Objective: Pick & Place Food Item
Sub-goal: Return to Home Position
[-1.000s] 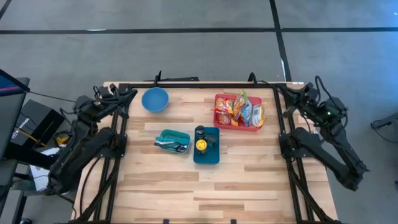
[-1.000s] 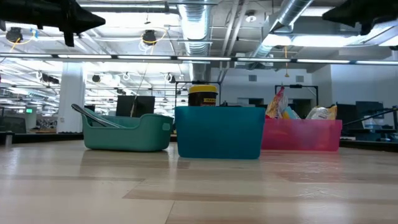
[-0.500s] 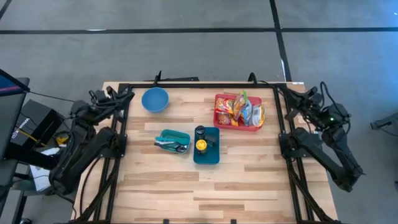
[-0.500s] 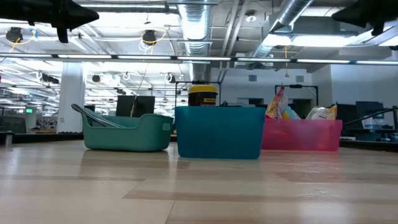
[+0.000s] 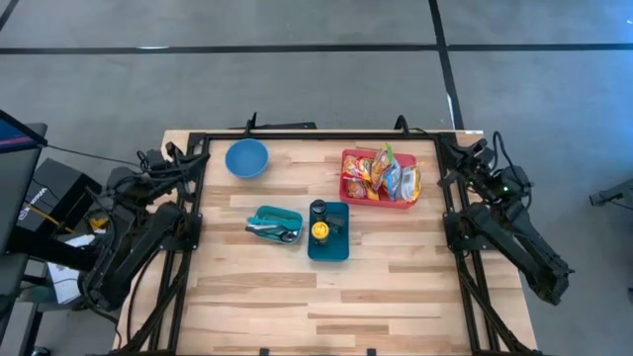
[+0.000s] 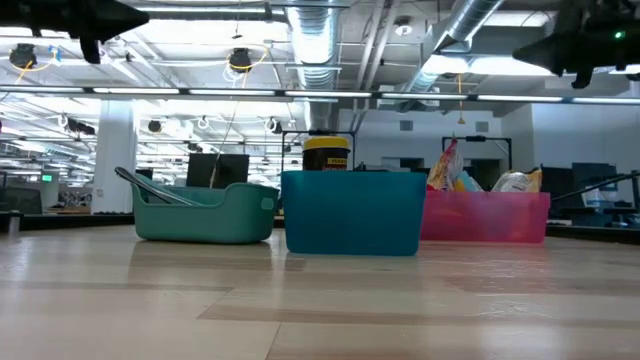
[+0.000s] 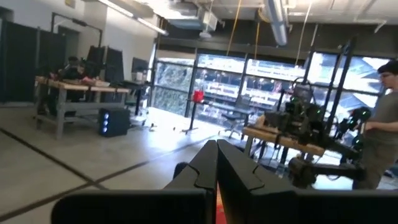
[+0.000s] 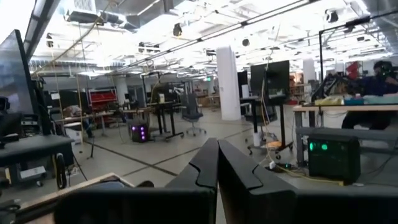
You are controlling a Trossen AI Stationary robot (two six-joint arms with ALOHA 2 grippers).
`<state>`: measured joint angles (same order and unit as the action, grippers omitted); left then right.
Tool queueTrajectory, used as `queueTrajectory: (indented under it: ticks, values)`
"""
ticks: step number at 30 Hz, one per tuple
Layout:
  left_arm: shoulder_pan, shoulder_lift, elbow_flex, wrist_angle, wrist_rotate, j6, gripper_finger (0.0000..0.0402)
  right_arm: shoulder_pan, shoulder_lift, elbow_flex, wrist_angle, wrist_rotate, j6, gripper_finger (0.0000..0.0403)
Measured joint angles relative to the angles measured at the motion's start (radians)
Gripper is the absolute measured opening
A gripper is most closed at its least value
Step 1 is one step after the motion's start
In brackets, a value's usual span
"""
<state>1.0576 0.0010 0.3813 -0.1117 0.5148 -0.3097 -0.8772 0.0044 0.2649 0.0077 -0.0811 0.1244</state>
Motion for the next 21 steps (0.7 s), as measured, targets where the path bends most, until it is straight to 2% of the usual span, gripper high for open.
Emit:
queueTrajectory:
  ticks: [7,12,21]
  values:
    - [0.000,0.000,-0.033,0.007,-0.020,0.022,0.0000,0.001,0.000,-0.107,0.118,0.000,0.023,0.0000]
    - [0.000,0.006,-0.125,0.136,-0.062,0.022,0.0000,0.000,0.000,-0.181,0.197,0.000,0.047,0.0000]
    - [0.000,0.030,-0.310,0.350,-0.072,0.008,0.0000,0.000,0.000,-0.257,0.211,0.001,0.051,0.0000]
